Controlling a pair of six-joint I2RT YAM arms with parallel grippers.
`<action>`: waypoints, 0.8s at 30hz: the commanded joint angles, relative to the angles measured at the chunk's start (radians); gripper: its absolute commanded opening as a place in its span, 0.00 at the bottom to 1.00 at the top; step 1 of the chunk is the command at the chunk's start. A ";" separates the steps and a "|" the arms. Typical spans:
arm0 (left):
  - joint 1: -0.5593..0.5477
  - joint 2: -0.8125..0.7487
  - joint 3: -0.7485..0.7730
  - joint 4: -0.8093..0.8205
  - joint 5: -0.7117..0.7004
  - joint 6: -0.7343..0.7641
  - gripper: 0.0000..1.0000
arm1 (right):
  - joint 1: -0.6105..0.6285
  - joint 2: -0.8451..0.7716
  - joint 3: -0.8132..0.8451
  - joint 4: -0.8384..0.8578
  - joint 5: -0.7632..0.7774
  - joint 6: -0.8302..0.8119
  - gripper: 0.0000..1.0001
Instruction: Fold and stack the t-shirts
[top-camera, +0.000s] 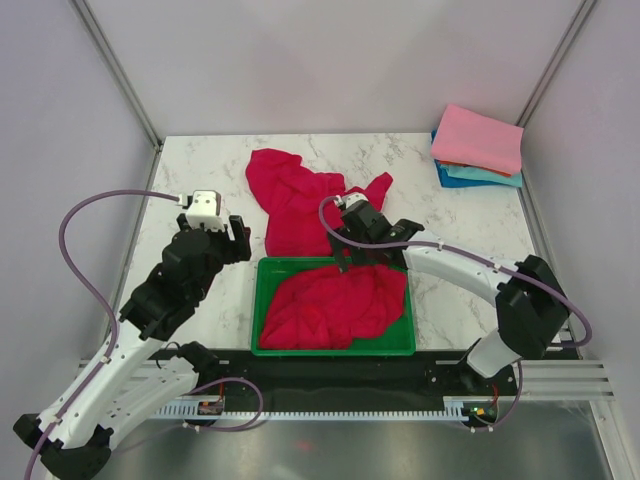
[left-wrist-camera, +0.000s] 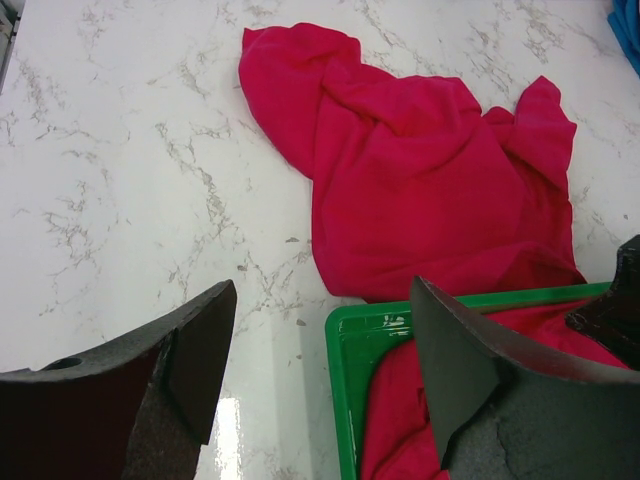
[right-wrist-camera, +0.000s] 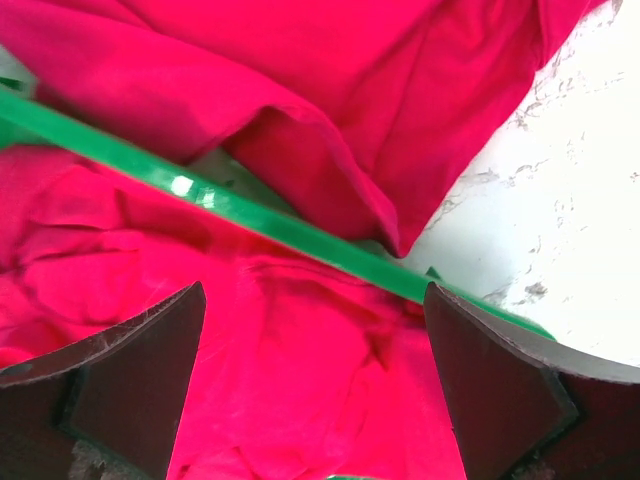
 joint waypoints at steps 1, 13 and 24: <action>0.006 0.000 0.029 0.007 -0.021 0.018 0.77 | -0.029 0.072 0.031 0.006 -0.025 -0.063 0.98; 0.006 0.001 0.030 0.007 -0.018 0.020 0.77 | -0.124 0.127 0.008 -0.129 0.174 0.030 0.35; 0.006 0.021 0.030 0.010 0.022 0.011 0.77 | -0.463 -0.092 -0.207 -0.159 0.297 0.118 0.00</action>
